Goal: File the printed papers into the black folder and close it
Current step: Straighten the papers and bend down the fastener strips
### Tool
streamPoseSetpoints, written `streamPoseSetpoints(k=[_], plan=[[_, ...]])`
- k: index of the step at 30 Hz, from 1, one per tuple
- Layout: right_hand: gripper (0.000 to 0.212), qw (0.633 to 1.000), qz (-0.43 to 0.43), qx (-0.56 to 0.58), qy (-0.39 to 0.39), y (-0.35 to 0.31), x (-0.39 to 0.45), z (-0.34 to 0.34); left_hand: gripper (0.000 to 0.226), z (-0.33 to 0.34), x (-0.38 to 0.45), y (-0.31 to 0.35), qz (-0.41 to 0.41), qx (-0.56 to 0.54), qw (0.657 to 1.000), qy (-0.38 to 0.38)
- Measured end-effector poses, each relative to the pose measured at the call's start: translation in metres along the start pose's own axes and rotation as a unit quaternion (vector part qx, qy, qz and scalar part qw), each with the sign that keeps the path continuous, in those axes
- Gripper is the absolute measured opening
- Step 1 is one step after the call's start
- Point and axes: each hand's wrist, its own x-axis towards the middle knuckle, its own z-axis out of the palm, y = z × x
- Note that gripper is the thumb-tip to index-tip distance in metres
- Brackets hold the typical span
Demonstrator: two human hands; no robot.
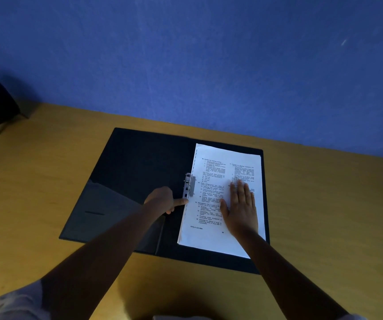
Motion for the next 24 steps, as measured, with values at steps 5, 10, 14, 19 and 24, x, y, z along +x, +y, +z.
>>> streamPoseSetpoints(k=[5, 10, 14, 19, 24], plan=[[0.067, 1.0, 0.004, -0.008, -0.009, -0.002, 0.002, 0.0, 0.056, 0.009, -0.011, 0.0, 0.004, -0.048, 0.998, 0.032], [0.073, 1.0, -0.008, 0.008, -0.011, 0.004, -0.008, -0.002, 0.05, 0.031, -0.031, -0.012, 0.077, -0.019, 0.991, 0.108], [0.082, 0.999, 0.005, 0.024, -0.022, 0.021, -0.031, -0.002, 0.038, 0.055, -0.046, -0.034, 0.174, 0.028, 0.97, 0.166], [0.09, 0.997, -0.053, 0.008, -0.047, 0.039, -0.067, -0.003, 0.031, 0.072, -0.059, -0.058, 0.21, 0.023, 0.945, 0.248], [0.095, 0.988, -0.148, -0.011, -0.043, 0.039, -0.089, -0.013, 0.025, 0.057, -0.06, -0.078, 0.157, -0.031, 0.95, 0.268]])
